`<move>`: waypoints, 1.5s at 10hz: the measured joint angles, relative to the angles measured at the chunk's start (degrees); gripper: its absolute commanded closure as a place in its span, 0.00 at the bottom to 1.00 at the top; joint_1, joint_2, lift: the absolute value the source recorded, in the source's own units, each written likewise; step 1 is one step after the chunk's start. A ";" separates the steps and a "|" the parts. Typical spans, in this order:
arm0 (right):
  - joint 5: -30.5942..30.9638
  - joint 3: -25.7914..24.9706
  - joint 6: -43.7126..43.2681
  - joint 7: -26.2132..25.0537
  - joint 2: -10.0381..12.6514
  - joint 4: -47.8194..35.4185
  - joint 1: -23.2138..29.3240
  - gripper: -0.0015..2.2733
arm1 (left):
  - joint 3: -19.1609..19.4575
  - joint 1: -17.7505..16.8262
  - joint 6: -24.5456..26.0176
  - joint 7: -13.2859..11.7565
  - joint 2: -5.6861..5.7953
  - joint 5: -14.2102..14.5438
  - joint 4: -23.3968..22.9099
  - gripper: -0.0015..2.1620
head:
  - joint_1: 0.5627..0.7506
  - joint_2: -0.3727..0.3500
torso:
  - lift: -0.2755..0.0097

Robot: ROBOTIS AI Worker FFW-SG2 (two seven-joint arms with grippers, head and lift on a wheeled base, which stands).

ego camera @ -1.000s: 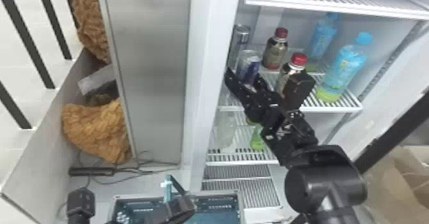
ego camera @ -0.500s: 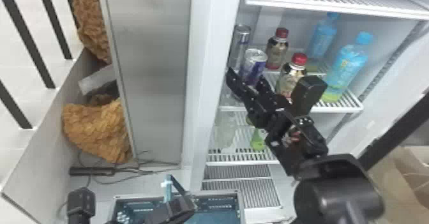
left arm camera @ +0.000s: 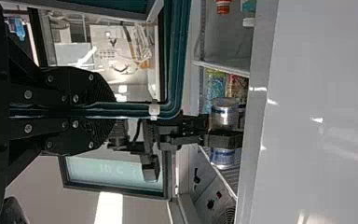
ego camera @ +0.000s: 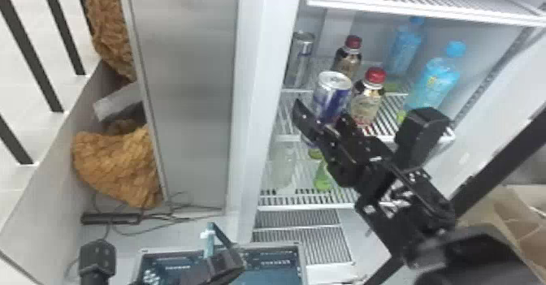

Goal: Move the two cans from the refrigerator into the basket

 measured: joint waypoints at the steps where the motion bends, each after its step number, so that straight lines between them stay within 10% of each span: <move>1: -0.27 -0.74 2.65 -0.01 -0.17 -3.48 2.85 0.54 | 0.00 0.01 0.00 0.00 0.03 0.00 0.00 0.55 | 0.70 0.23 | 0.86; 15: -7.04 -3.25 38.16 9.11 -1.32 -24.61 23.73 0.54 | 0.12 -0.94 -0.41 0.00 0.01 -0.11 0.00 0.55 | 0.70 0.31 | 0.86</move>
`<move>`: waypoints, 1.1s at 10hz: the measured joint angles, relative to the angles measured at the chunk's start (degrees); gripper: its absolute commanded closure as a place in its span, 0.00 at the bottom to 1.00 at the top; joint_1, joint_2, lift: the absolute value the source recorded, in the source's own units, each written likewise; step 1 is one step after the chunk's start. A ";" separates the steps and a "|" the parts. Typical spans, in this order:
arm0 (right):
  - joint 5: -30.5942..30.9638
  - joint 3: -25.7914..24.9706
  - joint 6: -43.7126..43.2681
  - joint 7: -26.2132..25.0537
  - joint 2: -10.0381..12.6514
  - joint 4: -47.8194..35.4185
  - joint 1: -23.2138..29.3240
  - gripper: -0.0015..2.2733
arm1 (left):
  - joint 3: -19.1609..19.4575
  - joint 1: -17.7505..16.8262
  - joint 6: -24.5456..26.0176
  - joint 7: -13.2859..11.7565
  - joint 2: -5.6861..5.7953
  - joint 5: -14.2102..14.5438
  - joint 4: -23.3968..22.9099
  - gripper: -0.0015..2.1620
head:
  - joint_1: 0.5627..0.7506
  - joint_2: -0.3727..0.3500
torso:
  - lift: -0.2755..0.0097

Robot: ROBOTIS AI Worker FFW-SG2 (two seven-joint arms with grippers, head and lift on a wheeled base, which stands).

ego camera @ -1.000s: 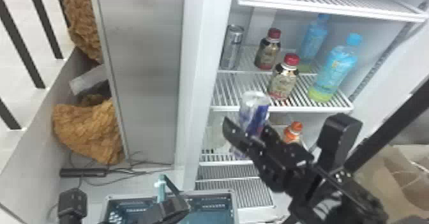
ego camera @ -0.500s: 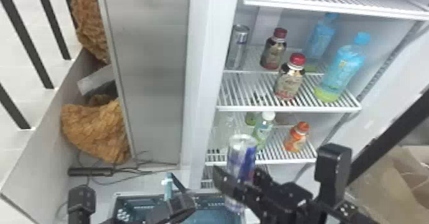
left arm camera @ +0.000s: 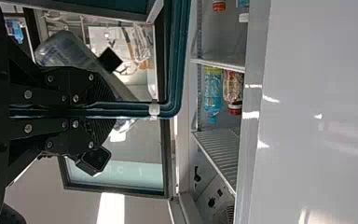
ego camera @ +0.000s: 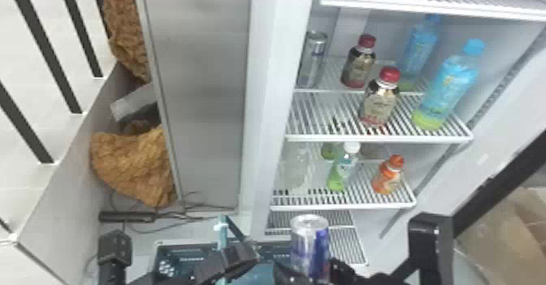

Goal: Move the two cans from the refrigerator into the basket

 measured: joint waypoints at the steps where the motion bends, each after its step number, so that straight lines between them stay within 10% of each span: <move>1: -0.08 -0.29 1.90 0.51 -0.14 -0.93 0.73 0.51 | 0.09 0.12 -0.01 0.00 -0.04 0.00 0.00 0.55 | 0.70 0.31 | 0.86; 7: -0.69 -1.00 7.86 3.94 -0.28 1.25 -0.41 0.09 | 0.01 0.22 -0.01 0.00 -0.12 0.00 0.00 0.55 | 0.70 0.30 | 0.86; 11: -0.61 -1.90 2.41 3.98 -0.10 0.69 -0.23 0.05 | 0.12 0.35 -0.02 0.00 -0.14 0.11 0.00 0.55 | 0.70 0.30 | 0.86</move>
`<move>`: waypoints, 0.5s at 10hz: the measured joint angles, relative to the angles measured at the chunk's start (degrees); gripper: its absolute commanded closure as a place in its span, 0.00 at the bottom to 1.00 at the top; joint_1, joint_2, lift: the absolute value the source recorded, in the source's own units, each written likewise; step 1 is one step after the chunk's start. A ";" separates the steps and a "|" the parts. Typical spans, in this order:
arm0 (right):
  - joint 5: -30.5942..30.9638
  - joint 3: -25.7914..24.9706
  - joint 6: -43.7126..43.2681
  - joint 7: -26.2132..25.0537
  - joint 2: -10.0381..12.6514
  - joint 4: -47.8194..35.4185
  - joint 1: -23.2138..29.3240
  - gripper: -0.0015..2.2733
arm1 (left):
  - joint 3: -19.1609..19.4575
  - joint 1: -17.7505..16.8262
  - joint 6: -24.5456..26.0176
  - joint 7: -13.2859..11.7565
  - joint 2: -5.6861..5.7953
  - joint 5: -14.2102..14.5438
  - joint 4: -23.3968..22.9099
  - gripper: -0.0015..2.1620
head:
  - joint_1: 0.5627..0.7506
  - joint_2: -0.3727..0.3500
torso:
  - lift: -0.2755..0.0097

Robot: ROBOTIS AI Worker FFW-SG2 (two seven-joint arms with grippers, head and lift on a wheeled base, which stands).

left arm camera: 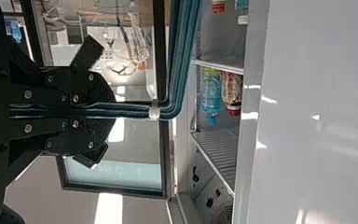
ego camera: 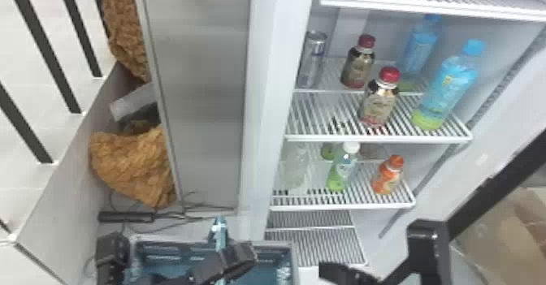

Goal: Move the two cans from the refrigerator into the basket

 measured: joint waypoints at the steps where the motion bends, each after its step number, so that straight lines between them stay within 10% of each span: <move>1: 0.65 -0.83 -3.42 0.00 0.25 -0.80 0.39 0.05 | 0.00 0.00 0.00 0.00 0.00 0.00 0.00 0.55 | 0.70 0.29 | 0.86; 5: 7.01 -6.39 -17.47 -2.10 3.29 -3.14 0.36 0.05 | 0.07 0.02 0.00 0.00 0.00 0.00 0.00 0.55 | 0.70 0.16 | 0.86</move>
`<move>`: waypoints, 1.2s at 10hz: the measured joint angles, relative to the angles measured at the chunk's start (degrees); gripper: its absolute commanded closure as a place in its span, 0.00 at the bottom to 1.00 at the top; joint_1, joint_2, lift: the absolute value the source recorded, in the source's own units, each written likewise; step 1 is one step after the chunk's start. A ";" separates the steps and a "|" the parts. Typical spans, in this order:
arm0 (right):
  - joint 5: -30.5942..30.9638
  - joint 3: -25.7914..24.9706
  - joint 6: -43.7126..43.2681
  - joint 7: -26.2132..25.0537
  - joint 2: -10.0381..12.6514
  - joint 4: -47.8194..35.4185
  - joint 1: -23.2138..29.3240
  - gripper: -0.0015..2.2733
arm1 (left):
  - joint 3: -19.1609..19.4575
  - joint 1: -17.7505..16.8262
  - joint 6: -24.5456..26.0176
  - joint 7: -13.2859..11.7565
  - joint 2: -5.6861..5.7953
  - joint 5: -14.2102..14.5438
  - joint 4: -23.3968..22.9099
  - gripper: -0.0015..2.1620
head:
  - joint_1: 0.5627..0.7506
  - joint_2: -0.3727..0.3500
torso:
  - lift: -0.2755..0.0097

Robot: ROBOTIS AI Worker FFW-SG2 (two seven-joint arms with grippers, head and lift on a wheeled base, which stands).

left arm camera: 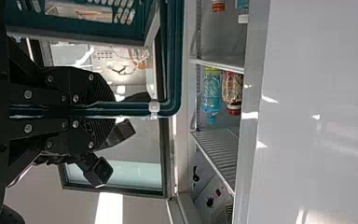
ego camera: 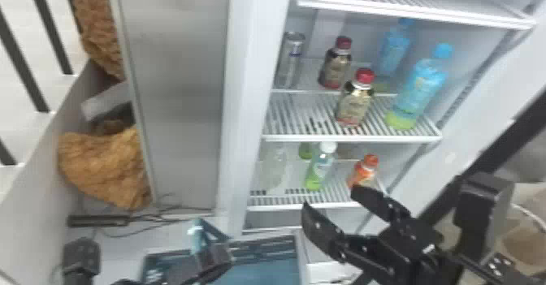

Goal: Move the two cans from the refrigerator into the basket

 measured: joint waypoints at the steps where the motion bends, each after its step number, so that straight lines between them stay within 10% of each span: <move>1: 0.25 -0.30 -2.15 -0.84 0.18 0.78 -1.03 0.05 | 0.03 0.07 0.00 0.00 0.00 0.04 0.00 0.55 | 0.70 0.13 | 0.86; 12: 3.47 6.38 -23.31 -9.55 0.84 27.82 -22.99 0.05 | -0.41 -0.27 0.00 0.00 0.33 0.34 0.00 0.55 | 0.70 0.15 | 0.86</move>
